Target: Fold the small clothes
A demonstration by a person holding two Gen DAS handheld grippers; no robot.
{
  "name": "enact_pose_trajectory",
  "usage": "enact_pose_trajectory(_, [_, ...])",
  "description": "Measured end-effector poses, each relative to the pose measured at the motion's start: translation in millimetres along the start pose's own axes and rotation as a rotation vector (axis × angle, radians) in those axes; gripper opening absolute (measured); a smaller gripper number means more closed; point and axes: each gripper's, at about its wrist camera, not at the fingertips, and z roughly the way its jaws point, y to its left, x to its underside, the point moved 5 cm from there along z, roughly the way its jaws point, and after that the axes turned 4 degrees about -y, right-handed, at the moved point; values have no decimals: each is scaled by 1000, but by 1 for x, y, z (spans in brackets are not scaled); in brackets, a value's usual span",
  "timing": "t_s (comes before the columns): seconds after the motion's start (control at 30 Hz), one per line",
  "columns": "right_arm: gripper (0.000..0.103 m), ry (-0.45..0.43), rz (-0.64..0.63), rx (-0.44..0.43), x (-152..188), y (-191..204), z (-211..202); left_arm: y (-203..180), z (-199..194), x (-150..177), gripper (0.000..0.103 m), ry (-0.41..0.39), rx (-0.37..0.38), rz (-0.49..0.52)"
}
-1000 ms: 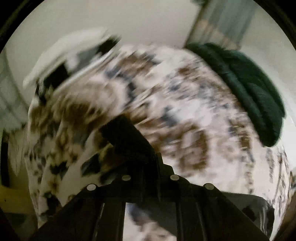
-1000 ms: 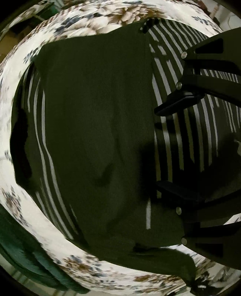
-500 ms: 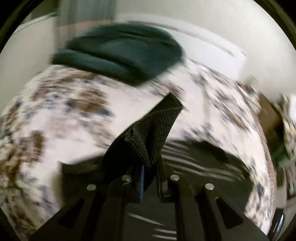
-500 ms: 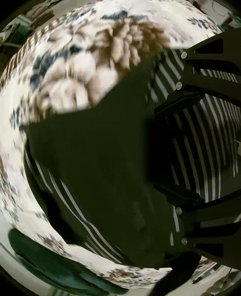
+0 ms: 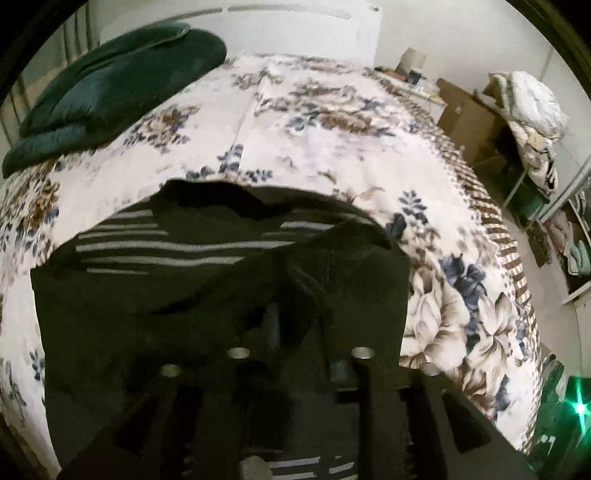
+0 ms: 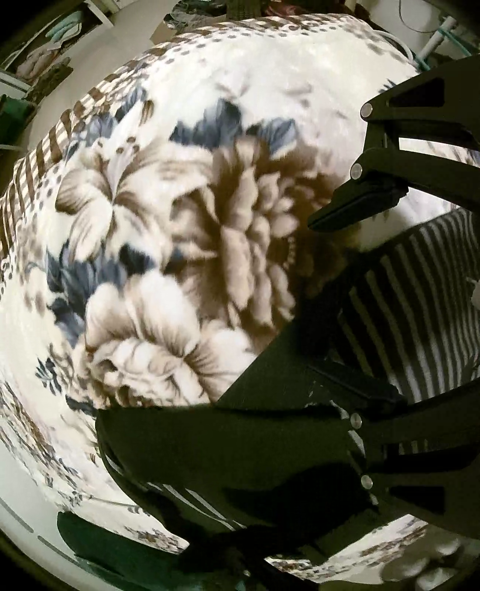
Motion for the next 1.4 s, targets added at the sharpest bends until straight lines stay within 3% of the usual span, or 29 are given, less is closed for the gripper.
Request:
enact_pose_trajectory(0.03, [74,0,1,-10,1,-2,-5,2,-5,0,58,-13,-4,12])
enact_pose_trajectory(0.07, [74,-2,3,-20,1,-1,-10,10,-12,-1,88,-25,-21,29])
enact_pose_trajectory(0.1, [74,-6,4,-30,-2,4,-13,16,-15,0,98,-32,-36,34])
enact_pose_trajectory(0.17, [74,-15,2,-49,-5,5,-24,42,-29,2,98,-58,-75,32])
enact_pose_trajectory(0.27, [74,-41,-12,-112,-21,23,-41,98,-49,16,98,-87,-196,18])
enact_pose_trajectory(0.4, [74,-52,-66,-183,-44,69,-43,191,-62,43,98,-14,-361,-93])
enact_pose_trajectory(0.57, [74,-19,-115,-228,-63,134,-18,280,-64,70,98,64,-552,-225])
enact_pose_trajectory(0.7, [74,48,-122,-221,-68,178,25,304,-58,75,98,76,-593,-281])
enact_pose_trajectory(0.77, [53,85,-123,-239,-70,195,45,311,-53,77,98,87,-589,-297])
enact_pose_trajectory(0.8, [10,99,-131,-218,-68,200,52,313,-49,77,98,90,-582,-306])
enact_pose_trajectory(0.83, [4,84,-127,-203,-68,201,51,314,-47,77,98,94,-572,-318])
enact_pose_trajectory(0.97, [4,-51,-119,-181,-63,181,12,319,-41,74,98,96,-522,-357])
enact_pose_trajectory(1.03, [4,-74,-120,-93,-57,157,5,321,-36,73,98,102,-504,-364])
enact_pose_trajectory(1.07, [4,-65,-134,-39,-53,144,10,322,-33,74,98,110,-495,-371])
enact_pose_trajectory(1.17, [5,92,-105,19,-44,115,37,325,-23,74,98,128,-471,-396])
enact_pose_trajectory(1.23, [22,108,-92,28,-45,109,32,327,-20,71,98,129,-451,-408])
enact_pose_trajectory(1.3, [38,46,-120,43,-51,117,12,329,-18,68,98,127,-444,-405])
enact_pose_trajectory(1.37, [44,-41,-157,31,-55,137,-14,333,-16,64,98,127,-447,-395])
enact_pose_trajectory(1.4, [47,-74,-200,-17,-54,161,-27,335,-13,62,98,129,-448,-390])
